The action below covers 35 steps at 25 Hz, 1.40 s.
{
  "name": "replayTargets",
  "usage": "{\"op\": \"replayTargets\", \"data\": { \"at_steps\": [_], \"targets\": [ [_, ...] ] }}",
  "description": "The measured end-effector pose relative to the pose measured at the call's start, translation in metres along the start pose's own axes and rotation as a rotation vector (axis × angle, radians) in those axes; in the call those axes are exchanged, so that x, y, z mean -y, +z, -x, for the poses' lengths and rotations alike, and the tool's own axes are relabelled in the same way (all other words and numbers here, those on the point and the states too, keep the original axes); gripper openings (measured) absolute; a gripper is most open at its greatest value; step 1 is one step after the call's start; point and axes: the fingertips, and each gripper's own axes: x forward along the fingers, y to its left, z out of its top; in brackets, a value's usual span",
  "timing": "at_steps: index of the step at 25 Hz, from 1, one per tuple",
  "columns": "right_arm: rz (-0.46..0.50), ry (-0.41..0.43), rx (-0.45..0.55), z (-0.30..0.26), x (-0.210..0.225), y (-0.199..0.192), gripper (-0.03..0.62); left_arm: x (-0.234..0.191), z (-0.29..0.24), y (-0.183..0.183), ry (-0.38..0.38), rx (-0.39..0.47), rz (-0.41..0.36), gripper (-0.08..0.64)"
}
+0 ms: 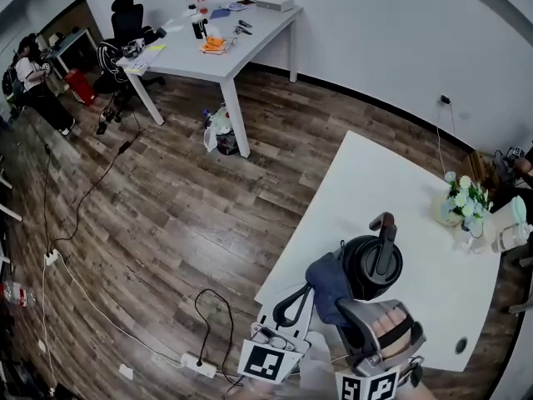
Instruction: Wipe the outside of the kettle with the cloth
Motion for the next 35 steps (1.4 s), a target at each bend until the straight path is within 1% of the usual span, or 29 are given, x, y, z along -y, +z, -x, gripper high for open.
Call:
{"op": "replayTargets", "data": {
  "at_steps": [2, 4, 8, 11, 12, 13, 15, 17, 20, 21, 23, 25, 27, 29, 31, 33, 35],
  "targets": [
    [0.058, -0.015, -0.076, -0.005, -0.025, -0.013, 0.063, 0.001, 0.006, -0.010, -0.002, -0.013, -0.003, 0.006],
    [0.066, -0.006, -0.136, -0.013, -0.050, -0.029, 0.063, -0.001, 0.009, -0.015, -0.021, -0.020, -0.013, 0.006],
    [0.007, 0.061, -0.207, -0.027, -0.092, -0.056, 0.063, -0.010, 0.013, -0.019, -0.053, -0.025, -0.018, 0.006],
    [-0.027, 0.105, -0.233, -0.032, -0.107, -0.066, 0.063, -0.010, 0.011, -0.021, -0.070, -0.030, -0.029, 0.006],
    [-0.046, 0.103, -0.223, -0.030, -0.106, -0.065, 0.063, -0.009, 0.011, -0.022, -0.076, -0.031, -0.030, 0.006],
    [-0.066, 0.081, -0.195, -0.025, -0.099, -0.059, 0.063, -0.009, 0.012, -0.021, -0.081, -0.030, -0.032, 0.006],
    [-0.099, -0.007, -0.097, -0.008, -0.070, -0.035, 0.063, -0.009, 0.014, -0.016, -0.088, -0.014, -0.045, 0.006],
    [-0.090, -0.104, -0.025, 0.011, -0.036, -0.012, 0.064, -0.008, 0.014, -0.003, -0.103, 0.013, -0.061, 0.006],
    [-0.006, -0.200, -0.018, 0.031, 0.006, 0.007, 0.063, 0.004, 0.009, 0.020, -0.154, 0.047, -0.110, 0.006],
    [-0.001, -0.225, -0.015, 0.037, 0.019, 0.012, 0.063, 0.010, 0.006, 0.028, -0.174, 0.062, -0.129, 0.006],
    [-0.054, -0.266, 0.001, 0.045, 0.043, 0.019, 0.063, 0.020, -0.003, 0.043, -0.207, 0.091, -0.158, 0.006],
    [-0.124, -0.289, 0.002, 0.042, 0.058, 0.018, 0.064, 0.022, -0.015, 0.055, -0.206, 0.112, -0.176, 0.006],
    [-0.160, -0.283, -0.014, 0.036, 0.060, 0.013, 0.063, 0.022, -0.026, 0.066, -0.191, 0.124, -0.161, 0.006],
    [-0.210, -0.266, -0.027, 0.039, 0.056, 0.003, 0.063, 0.028, -0.032, 0.074, -0.220, 0.134, -0.143, 0.006],
    [-0.252, -0.261, -0.041, 0.050, 0.055, -0.011, 0.063, 0.037, -0.037, 0.079, -0.263, 0.132, -0.164, 0.006],
    [-0.255, -0.262, -0.061, 0.059, 0.057, -0.024, 0.064, 0.044, -0.041, 0.080, -0.282, 0.125, -0.185, 0.006],
    [-0.238, -0.257, -0.083, 0.063, 0.059, -0.038, 0.064, 0.047, -0.044, 0.079, -0.284, 0.123, -0.174, 0.006]
  ]
}}
